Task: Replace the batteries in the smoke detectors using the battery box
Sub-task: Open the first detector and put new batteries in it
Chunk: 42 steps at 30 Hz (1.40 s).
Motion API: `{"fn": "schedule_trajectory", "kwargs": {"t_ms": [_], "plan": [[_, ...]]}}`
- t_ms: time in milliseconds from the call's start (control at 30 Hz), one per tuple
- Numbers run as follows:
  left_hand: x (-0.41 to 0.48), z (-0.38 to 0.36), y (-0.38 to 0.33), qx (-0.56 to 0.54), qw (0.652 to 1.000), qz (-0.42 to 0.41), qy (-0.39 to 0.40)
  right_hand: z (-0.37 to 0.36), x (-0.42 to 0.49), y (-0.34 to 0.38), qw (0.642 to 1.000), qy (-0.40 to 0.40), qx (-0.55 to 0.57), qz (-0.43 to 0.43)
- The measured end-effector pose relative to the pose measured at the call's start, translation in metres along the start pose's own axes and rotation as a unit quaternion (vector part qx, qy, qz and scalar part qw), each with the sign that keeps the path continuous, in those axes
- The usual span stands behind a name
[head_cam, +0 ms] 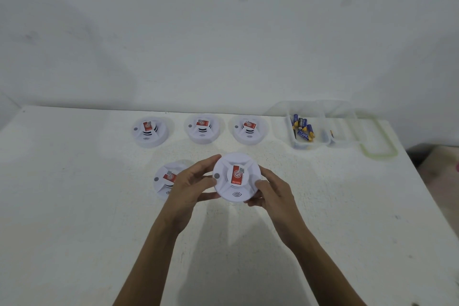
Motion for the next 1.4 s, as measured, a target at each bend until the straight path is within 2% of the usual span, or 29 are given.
{"fn": "schedule_trajectory", "kwargs": {"t_ms": [1400], "plan": [[-0.0001,-0.0013,0.0016,0.002,1.000,0.009,0.002,-0.0008,-0.0010,0.0028,1.000,-0.001,0.013,0.007]]}}
Point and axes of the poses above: each hand's wrist, its own x-axis towards the middle knuckle, its own z-axis out of the back of the hand, y = z × x, the point moved 9 cm from there along x, towards the middle knuckle, and after that the axes turned 12 degrees about -z, right-handed, at the moved point
